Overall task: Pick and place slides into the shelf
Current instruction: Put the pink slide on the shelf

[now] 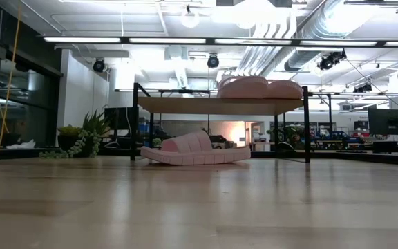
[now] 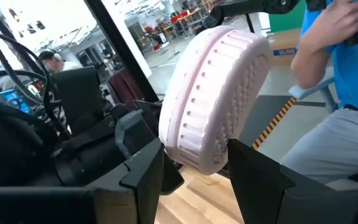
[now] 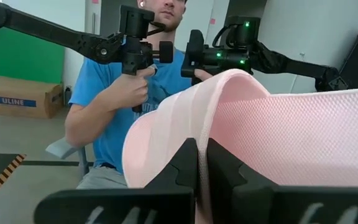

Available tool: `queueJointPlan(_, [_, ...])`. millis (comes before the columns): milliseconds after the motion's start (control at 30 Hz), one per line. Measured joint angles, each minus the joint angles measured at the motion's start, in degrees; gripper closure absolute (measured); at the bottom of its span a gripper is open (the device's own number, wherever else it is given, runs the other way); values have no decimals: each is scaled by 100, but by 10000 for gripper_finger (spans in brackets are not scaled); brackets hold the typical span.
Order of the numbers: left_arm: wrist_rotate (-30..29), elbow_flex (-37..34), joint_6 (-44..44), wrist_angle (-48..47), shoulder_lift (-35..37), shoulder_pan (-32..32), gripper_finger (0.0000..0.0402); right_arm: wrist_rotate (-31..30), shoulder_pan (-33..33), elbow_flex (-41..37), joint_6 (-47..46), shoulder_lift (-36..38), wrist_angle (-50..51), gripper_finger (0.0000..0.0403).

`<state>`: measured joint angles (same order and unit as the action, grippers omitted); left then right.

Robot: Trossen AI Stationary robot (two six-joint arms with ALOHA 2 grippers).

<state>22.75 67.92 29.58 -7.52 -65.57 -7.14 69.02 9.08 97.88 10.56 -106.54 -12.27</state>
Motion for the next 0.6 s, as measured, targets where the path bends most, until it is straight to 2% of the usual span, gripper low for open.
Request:
queueJointPlan(167, [136,-7,2,31,-9,0,240,-19,-2,-2,-15,0,23,402])
queueJointPlan(400, [656,-7,-27,15,-10,-48,240,-394,-55,-2,-159,0,47,402])
queueJointPlan(600, [629,60,-24,-18,-19,-276,240,-601,-128,-2,-200,0,43,402])
